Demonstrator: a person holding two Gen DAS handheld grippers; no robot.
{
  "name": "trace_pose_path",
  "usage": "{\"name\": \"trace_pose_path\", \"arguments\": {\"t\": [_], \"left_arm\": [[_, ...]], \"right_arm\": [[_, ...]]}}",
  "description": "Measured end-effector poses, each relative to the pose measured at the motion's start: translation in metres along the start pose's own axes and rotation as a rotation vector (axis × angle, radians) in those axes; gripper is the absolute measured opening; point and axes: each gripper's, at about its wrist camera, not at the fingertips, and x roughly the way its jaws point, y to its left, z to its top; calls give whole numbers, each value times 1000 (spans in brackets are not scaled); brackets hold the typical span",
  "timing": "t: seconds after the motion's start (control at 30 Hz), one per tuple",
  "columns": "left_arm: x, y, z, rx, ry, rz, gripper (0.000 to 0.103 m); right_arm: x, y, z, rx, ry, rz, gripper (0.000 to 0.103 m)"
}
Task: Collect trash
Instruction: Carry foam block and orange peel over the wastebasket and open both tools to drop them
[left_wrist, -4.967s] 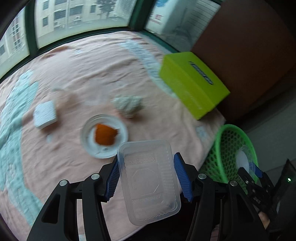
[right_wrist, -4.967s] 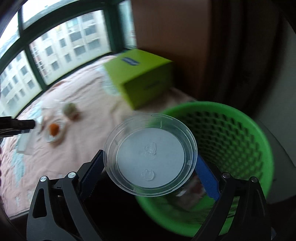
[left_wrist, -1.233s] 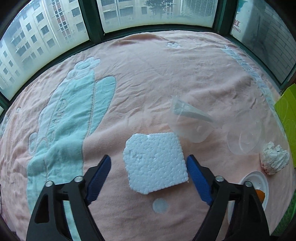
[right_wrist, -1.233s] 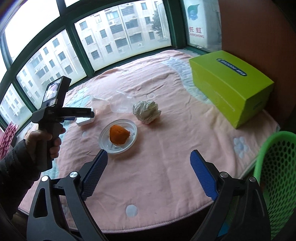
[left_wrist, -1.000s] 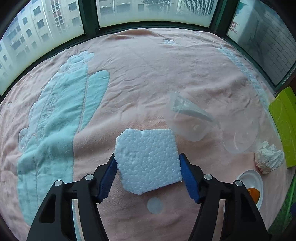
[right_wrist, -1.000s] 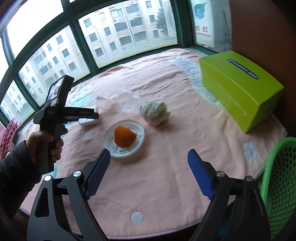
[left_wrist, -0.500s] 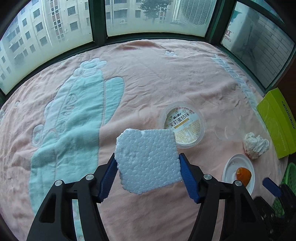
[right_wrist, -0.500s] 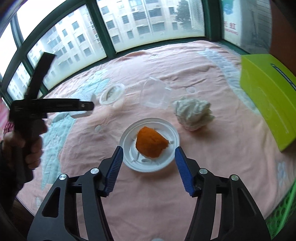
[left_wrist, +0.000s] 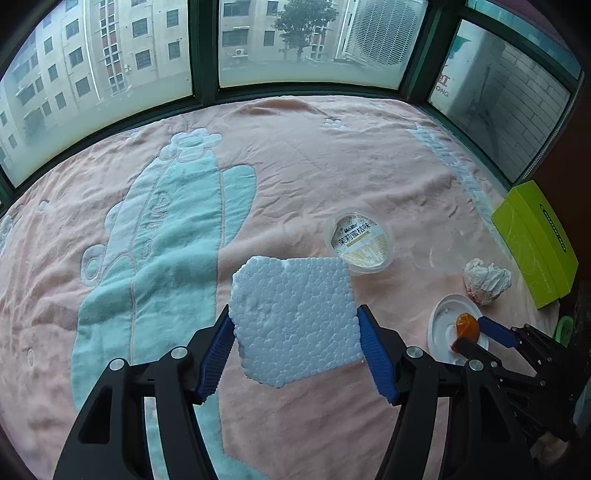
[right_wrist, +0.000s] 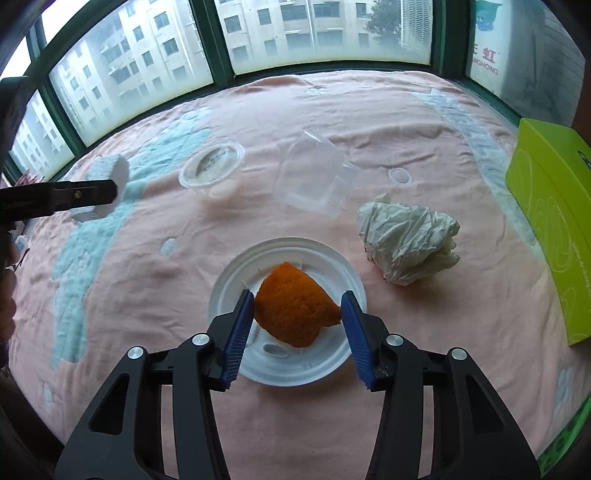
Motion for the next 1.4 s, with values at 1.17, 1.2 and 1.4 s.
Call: {"name": "trace_pose_path", "arguments": {"t": [1.17,1.2,1.4], "left_arm": [[-64,-146,-39,219,-51,-196,63],[-65,-156,-41,233,-48,-207,63],[-69,-209,-52,304,-38,-260,63]], "right_arm": [[-165,-62,-86,251,-221,-121,33],[-169,-66,-90,259,-223,-132,33],[-197,-96,-119,324,-235,-208,33]]}}
